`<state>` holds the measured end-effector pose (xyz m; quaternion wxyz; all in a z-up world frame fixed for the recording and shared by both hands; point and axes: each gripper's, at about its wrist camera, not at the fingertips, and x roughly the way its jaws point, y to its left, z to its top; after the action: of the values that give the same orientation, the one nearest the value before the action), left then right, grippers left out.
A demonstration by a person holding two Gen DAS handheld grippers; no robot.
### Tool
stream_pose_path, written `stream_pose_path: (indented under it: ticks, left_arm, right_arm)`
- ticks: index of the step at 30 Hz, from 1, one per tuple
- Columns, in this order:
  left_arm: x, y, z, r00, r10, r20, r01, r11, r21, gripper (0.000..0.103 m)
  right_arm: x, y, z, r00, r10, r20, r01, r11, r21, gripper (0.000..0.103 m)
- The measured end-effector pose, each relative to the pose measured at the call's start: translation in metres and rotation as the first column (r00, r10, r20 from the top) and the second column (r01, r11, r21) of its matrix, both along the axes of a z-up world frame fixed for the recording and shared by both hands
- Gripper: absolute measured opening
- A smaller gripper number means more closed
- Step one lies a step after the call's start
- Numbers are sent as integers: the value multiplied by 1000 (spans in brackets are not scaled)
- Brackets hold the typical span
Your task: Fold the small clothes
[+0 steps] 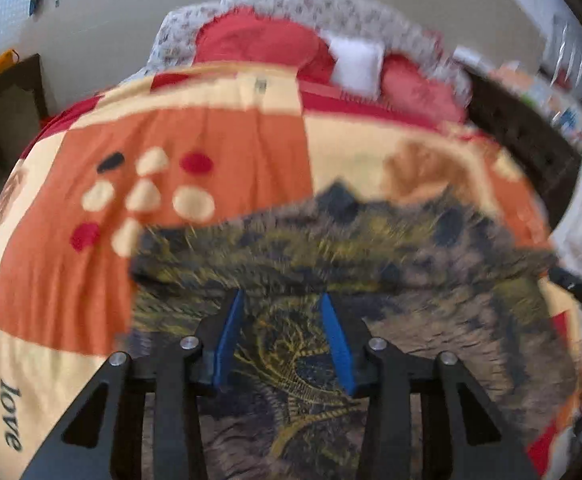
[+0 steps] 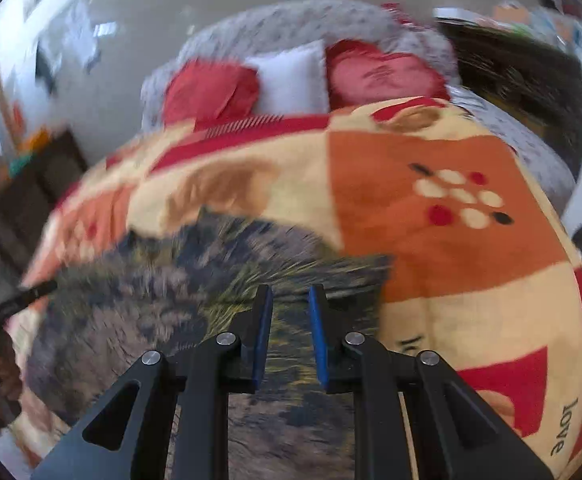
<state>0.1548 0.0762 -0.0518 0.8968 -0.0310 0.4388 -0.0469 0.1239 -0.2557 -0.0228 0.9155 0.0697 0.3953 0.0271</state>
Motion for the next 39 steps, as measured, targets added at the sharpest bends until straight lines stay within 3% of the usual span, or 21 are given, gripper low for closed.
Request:
stream_pose_path:
  ticks: [2, 3, 5, 6, 8, 14, 23, 29, 31, 34, 36, 39]
  left_arm:
    - [2, -6, -21, 999, 28, -29, -27, 999, 35, 44]
    - [-4, -10, -26, 999, 17, 27, -19, 997, 71, 45]
    - [-11, -16, -29, 998, 15, 67, -22, 994, 111, 45]
    - [-11, -17, -29, 998, 22, 65, -29, 993, 112, 45]
    - [-9, -16, -29, 998, 26, 62, -32, 994, 108, 45]
    - [-9, -18, -30, 997, 26, 66, -33, 993, 114, 45]
    - [-12, -16, -30, 997, 26, 67, -32, 994, 102, 45]
    - [-14, -14, -30, 997, 26, 68, -32, 996, 87, 45]
    - [-14, -11, -29, 997, 25, 72, -29, 998, 59, 45]
    - [-15, 8, -30, 997, 7, 72, 0, 995, -97, 52]
    - [-14, 21, -31, 998, -1, 69, 15, 979, -202, 54]
    - [-12, 19, -31, 998, -6, 55, 17, 980, -196, 54]
  right_arm:
    - [9, 16, -17, 999, -3, -32, 1, 999, -47, 32]
    - [12, 20, -29, 999, -11, -50, 7, 998, -70, 32]
    - [13, 17, -60, 995, -40, -94, 32, 996, -86, 39]
    - [6, 14, -70, 998, -37, -49, 34, 997, -64, 41]
    - [3, 3, -70, 999, -37, -27, 37, 999, 10, 40]
    - [1, -10, -74, 999, -29, -22, 31, 995, 96, 41]
    - [3, 7, -69, 999, -35, -28, 35, 999, -12, 41]
    - [3, 7, -70, 999, -36, -28, 36, 999, -12, 41]
    - [3, 6, -70, 999, -36, -28, 36, 999, -6, 41]
    - [3, 6, -70, 999, -36, -27, 36, 999, -6, 41]
    - [3, 6, -70, 999, -36, -27, 36, 999, -6, 41]
    - [3, 6, -70, 999, -36, -29, 36, 999, -9, 41]
